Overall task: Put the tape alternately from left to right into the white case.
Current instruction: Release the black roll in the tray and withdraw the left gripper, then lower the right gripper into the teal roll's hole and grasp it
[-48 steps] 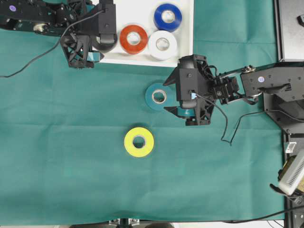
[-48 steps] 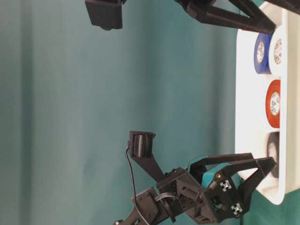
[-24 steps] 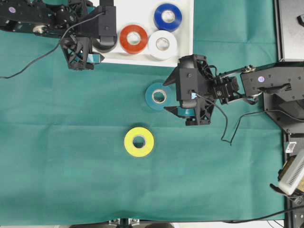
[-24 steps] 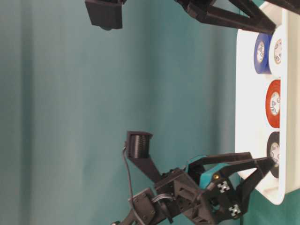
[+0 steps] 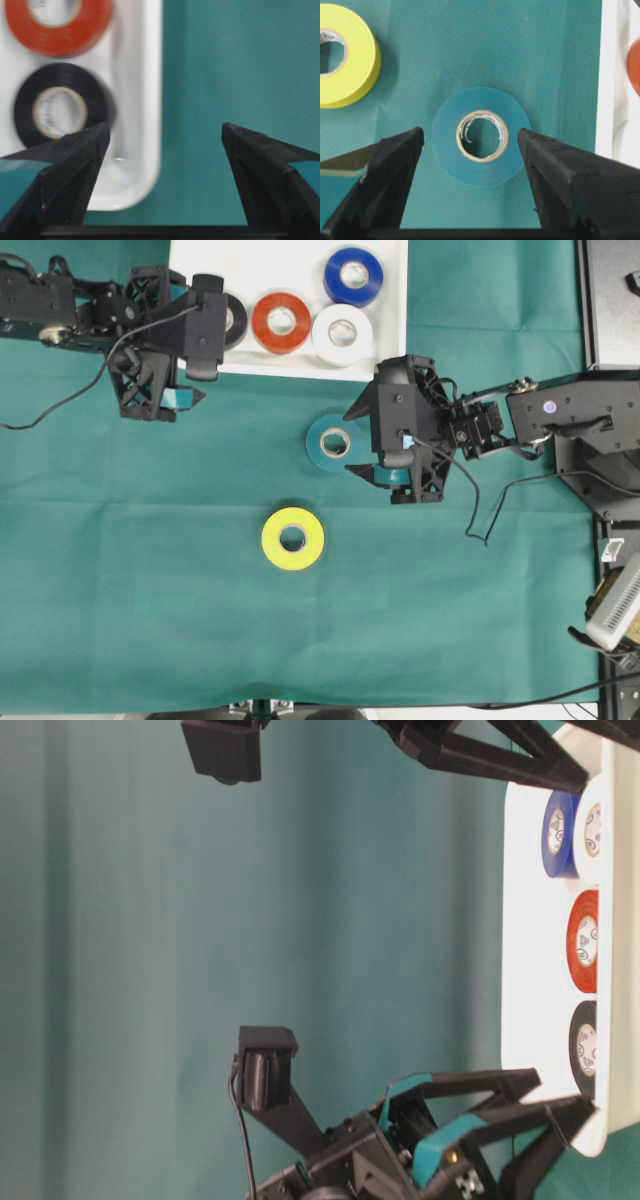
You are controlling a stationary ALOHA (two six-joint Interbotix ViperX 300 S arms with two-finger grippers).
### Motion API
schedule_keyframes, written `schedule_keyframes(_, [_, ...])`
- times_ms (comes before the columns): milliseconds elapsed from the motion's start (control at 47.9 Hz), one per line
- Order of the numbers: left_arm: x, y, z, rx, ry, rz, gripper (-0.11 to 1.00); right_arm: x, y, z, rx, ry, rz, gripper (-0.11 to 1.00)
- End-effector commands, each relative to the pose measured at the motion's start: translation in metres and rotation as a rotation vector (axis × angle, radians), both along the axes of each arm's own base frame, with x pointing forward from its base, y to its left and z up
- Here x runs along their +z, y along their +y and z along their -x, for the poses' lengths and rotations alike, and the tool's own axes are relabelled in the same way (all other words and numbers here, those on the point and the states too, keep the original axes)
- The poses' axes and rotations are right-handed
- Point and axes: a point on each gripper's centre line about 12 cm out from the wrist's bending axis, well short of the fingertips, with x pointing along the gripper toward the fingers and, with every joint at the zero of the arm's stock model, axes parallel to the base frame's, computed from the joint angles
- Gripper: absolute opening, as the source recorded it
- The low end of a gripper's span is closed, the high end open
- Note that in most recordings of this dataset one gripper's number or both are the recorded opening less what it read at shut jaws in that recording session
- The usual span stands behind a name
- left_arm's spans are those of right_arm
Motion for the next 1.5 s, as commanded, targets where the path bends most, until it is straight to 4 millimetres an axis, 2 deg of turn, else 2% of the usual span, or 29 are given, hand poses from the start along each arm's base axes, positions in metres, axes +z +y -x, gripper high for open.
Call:
schedule_keyframes(0, [0.013, -0.011, -0.001, -0.018, -0.036, 0.003, 0.54, 0.019, 0.002, -0.001, 0.003, -0.066, -0.012, 0.82])
schedule_keyframes(521, [0.002, -0.068, 0.02, -0.007, 0.033, 0.126, 0.54, 0.019, 0.002, -0.001, 0.003, -0.065, -0.011, 0.82])
schedule_keyframes(772, [0.001, -0.086, 0.023, 0.015, 0.04, 0.174, 0.54, 0.019, 0.002, -0.001, 0.003, -0.065, -0.011, 0.82])
schedule_keyframes(1481, [-0.001, -0.09, 0.025, 0.011, 0.045, 0.178, 0.54, 0.019, 0.003, -0.001, 0.006, -0.065, -0.012, 0.82])
